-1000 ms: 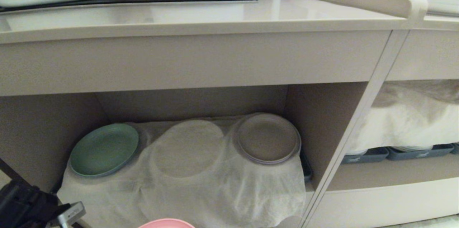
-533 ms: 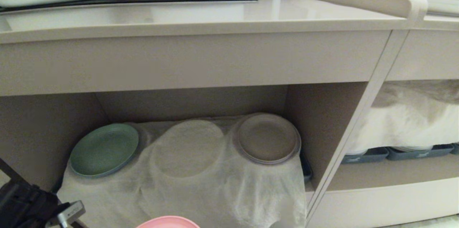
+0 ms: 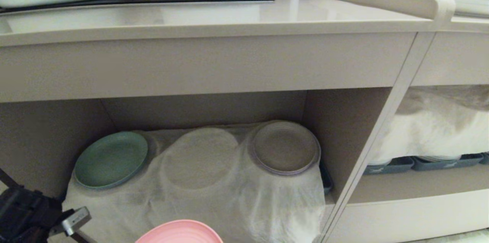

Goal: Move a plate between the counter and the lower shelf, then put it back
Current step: Put the plate in the cupboard

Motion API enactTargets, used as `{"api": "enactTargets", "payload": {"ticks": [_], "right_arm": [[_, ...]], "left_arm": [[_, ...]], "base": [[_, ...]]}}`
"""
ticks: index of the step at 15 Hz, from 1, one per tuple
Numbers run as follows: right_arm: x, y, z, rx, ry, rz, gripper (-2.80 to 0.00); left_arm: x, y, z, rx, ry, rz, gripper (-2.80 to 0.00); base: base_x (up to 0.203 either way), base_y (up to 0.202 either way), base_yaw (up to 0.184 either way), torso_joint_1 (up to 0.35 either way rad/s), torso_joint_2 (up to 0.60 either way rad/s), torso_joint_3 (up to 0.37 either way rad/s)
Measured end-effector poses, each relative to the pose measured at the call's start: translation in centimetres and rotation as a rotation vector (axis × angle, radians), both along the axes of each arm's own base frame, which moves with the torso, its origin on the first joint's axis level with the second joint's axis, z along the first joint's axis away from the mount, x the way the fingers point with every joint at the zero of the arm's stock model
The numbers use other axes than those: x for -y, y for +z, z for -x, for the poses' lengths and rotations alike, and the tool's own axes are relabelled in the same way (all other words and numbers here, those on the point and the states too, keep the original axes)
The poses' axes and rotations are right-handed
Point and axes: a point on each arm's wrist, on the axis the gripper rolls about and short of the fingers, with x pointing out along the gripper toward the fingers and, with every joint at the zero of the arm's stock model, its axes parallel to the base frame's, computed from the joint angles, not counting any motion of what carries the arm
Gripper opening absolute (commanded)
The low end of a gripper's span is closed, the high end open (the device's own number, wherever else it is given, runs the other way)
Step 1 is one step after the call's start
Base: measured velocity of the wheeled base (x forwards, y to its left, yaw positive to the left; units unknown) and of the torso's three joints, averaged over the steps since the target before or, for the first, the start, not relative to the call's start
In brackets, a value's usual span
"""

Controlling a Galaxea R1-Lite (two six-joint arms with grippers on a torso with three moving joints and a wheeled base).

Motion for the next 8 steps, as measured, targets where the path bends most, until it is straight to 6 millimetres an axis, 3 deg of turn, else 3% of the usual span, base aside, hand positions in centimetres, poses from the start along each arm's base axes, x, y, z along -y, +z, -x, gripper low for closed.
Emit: {"api": "enactTargets", "payload": {"ticks": [8], "right_arm": [[0.0, 0.0, 0.0, 0.0, 0.001, 0.0, -2.8]], "left_arm": [[0.21, 0.12, -0.92, 0.039, 0.045, 0.029, -2.8]], "base": [[0.0, 0.0, 0.0, 0.0, 0.0, 0.0]]}}
